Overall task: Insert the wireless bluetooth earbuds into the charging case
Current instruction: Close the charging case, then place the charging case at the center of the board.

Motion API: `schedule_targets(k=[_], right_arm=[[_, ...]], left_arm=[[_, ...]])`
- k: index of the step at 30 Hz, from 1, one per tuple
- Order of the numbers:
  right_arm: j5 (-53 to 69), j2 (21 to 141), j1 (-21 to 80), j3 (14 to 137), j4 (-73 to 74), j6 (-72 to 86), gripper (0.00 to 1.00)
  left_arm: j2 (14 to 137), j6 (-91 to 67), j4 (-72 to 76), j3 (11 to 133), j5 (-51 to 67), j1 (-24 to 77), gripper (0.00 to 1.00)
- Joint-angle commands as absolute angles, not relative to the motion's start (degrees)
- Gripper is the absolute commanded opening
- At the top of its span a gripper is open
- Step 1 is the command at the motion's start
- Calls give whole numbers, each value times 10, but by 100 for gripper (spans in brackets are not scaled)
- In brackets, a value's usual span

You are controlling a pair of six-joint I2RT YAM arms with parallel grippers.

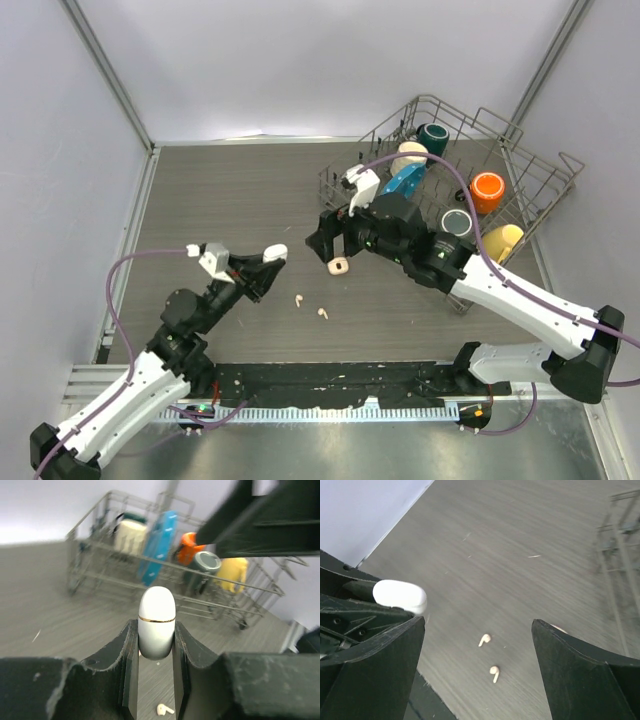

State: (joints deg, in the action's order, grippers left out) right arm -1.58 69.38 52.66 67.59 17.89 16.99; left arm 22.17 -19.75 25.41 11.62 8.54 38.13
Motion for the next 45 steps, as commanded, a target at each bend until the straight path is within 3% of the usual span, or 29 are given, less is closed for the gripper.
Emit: schedule_targets(k=[1,8,18,32,39,44,45], right_arm=[[-155,669,526,671,170,199,94],[-163,669,522,674,163,216,93],[-160,661,521,668,164,215,93],[-156,668,520,670,163,212,93],[-154,677,519,671,164,210,94],[-154,694,519,673,166,202,94],[-152,697,516,673,165,200,94]], left_arm=[[279,-287,55,192,-112,378,0],[408,-353,123,165,-52,363,0],[529,-451,218,124,122,213,0],[631,-458,153,152,83,196,16],[668,-442,151,161,88,186,43],[658,-451,128,163,59,185,54],[653,-453,124,164,53,185,63]])
